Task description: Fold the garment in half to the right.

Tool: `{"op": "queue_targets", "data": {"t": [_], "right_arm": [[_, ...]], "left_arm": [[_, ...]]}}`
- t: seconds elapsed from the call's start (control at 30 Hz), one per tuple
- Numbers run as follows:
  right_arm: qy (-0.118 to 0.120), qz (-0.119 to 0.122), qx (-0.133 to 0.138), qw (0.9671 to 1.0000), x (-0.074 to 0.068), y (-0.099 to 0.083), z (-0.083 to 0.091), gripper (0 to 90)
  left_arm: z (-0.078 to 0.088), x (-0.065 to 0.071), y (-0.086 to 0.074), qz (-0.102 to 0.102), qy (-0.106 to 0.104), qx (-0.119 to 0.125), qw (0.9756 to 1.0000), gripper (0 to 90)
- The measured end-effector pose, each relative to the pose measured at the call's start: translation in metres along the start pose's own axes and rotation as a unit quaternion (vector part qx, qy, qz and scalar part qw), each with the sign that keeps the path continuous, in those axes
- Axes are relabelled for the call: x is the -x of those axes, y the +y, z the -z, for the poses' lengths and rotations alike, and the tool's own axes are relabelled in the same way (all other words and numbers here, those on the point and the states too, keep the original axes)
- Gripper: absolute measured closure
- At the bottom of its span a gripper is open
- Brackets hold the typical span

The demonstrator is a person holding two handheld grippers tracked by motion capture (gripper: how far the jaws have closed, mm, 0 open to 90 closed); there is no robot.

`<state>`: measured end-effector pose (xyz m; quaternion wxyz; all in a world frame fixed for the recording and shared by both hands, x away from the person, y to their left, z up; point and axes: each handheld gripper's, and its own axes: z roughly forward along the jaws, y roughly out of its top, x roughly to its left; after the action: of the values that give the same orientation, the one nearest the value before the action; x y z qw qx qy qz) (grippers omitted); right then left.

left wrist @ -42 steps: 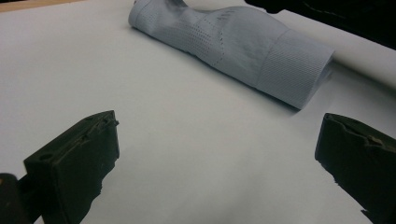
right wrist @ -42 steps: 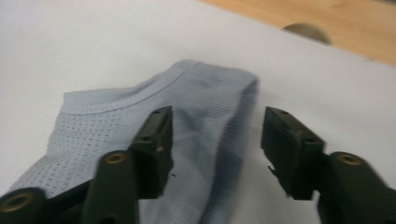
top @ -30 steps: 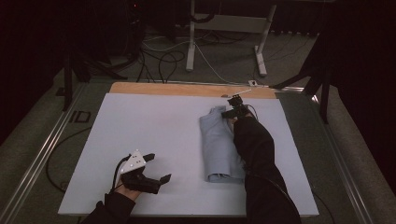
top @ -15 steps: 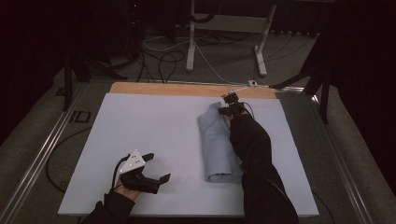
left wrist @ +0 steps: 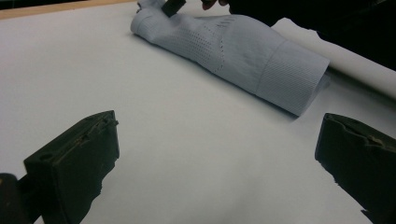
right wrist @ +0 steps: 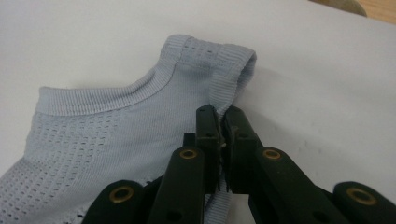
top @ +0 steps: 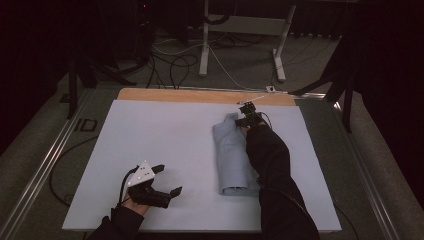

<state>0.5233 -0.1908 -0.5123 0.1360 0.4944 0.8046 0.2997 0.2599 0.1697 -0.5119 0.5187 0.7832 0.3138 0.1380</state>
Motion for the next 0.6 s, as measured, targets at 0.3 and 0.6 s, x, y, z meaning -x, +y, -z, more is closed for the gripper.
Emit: {"op": "queue_targets", "data": {"t": [0.3, 0.6], "right_arm": [[0.001, -0.001, -0.002, 1.0, 0.001, 0.0, 0.0, 77.4], [0.007, 0.014, 0.02, 0.9997, -0.001, 0.012, 0.029, 44.3]], "left_arm": [[-0.001, 0.0, 0.0, 0.003, 0.0, -0.003, 1.0, 0.6], [0.004, -0.004, 0.003, 0.005, 0.006, 0.007, 0.9999, 0.6]]}}
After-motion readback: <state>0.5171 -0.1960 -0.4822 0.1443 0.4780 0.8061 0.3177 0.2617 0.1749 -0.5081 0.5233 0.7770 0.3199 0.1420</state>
